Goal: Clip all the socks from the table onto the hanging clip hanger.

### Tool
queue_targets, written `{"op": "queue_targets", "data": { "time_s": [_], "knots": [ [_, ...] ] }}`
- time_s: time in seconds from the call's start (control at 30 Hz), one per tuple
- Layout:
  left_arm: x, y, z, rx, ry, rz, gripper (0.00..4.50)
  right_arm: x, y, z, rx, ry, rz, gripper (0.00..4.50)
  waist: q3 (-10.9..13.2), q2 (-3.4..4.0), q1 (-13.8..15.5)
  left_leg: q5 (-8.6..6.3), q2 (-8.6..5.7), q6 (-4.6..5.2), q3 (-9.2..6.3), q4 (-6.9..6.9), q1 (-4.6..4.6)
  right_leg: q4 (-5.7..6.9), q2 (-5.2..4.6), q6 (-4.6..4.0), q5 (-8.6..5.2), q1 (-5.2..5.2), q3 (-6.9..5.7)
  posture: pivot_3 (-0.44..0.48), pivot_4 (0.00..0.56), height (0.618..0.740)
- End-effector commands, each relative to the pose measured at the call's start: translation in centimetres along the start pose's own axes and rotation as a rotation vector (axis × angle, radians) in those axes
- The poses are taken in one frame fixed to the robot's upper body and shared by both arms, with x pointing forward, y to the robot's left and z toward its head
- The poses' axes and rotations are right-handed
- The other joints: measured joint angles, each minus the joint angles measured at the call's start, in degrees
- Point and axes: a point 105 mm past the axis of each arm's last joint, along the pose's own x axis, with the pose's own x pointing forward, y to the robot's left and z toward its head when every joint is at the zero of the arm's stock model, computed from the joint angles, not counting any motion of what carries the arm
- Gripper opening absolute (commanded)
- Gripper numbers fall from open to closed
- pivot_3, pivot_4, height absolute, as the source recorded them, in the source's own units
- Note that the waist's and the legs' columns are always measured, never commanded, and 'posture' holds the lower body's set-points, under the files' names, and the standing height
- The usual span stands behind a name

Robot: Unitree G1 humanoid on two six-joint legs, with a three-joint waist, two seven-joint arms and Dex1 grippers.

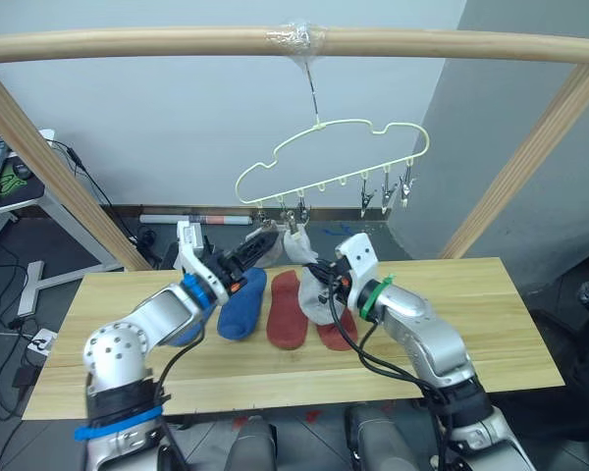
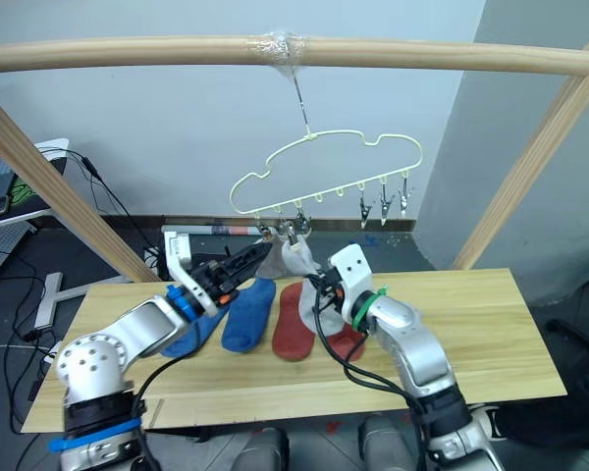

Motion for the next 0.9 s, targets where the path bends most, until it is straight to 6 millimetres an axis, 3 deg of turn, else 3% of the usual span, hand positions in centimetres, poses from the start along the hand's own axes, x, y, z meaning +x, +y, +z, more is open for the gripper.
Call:
{"op": "queue_targets", "data": {
  "time_s": [0.03, 0.1, 0.3, 0.43, 0.53, 0.63, 0.83, 0.9],
  "knots": [
    [-0.3, -1.5, 0.9, 0.053, -0.022, -0.039, 4.50, 0.3, 0.3, 0.7, 0.023, -0.029, 0.031, 1.53, 0.00, -0.01, 0.63, 0.00, 0.00, 0.00, 0.00, 0.01, 0.00, -0.01, 0.00, 0.00, 0.00, 0.02, 0.00, 0.058, 0.183, 0.740],
    [-0.3, -1.7, 1.1, 0.072, -0.031, -0.036, 4.50, 0.2, 0.0, 0.4, 0.014, -0.012, 0.025, 2.18, 0.00, 0.00, 1.17, 0.00, -0.01, -0.01, 0.01, 0.01, -0.02, -0.09, -0.03, 0.00, 0.00, 0.05, 0.00, 0.073, 0.183, 0.740],
    [-0.1, -1.8, 0.0, 0.416, 0.044, 0.061, 4.50, -1.8, -1.4, -0.8, -0.026, 0.049, -0.018, 4.41, 0.02, -0.01, 1.48, -0.03, -0.01, -0.05, 0.05, -0.09, -0.04, -0.10, -0.03, -0.07, -0.04, 0.00, 0.02, 0.086, 0.184, 0.740],
    [1.0, -1.7, -0.3, 0.499, 0.036, 0.046, 4.50, -3.3, -2.2, -0.6, -0.092, 0.053, -0.035, 4.41, 0.04, 0.00, 1.42, -0.03, -0.01, -0.05, 0.06, -0.10, -0.05, -0.09, -0.03, -0.09, -0.05, -0.07, 0.03, 0.077, 0.185, 0.740],
    [3.6, -2.0, -1.1, 0.711, 0.006, 0.035, 4.50, -5.8, -2.4, 1.0, -0.159, 0.019, 0.008, 4.41, 0.11, 0.04, 1.67, -0.03, -0.01, -0.06, 0.08, -0.08, -0.08, -0.12, -0.03, -0.09, -0.05, -0.07, 0.03, 0.065, 0.185, 0.740],
    [6.0, -2.1, -1.7, 0.805, -0.061, 0.038, 3.88, -7.4, -2.6, 2.7, -0.215, -0.020, 0.027, 4.50, 0.12, 0.04, 2.12, -0.04, -0.04, -0.06, 0.10, -0.07, -0.11, -0.23, -0.05, -0.08, -0.05, -0.04, 0.06, 0.034, 0.181, 0.740],
    [8.7, -2.2, -2.5, 0.917, -0.124, 0.047, 2.13, -8.5, -2.4, 4.5, -0.258, -0.068, 0.041, 4.50, 0.13, 0.03, 1.05, -0.06, -0.03, -0.05, 0.12, -0.19, -0.14, -0.37, -0.04, -0.05, -0.04, -0.05, 0.06, 0.008, 0.179, 0.740],
    [9.6, -1.9, -2.4, 0.924, -0.147, 0.073, 2.13, -8.7, -2.4, 4.9, -0.314, -0.075, 0.040, 4.50, 0.13, 0.03, 1.07, -0.06, -0.03, -0.05, 0.13, -0.21, -0.14, -0.37, -0.03, -0.05, -0.04, -0.05, 0.06, -0.011, 0.179, 0.740]
  ]
}}
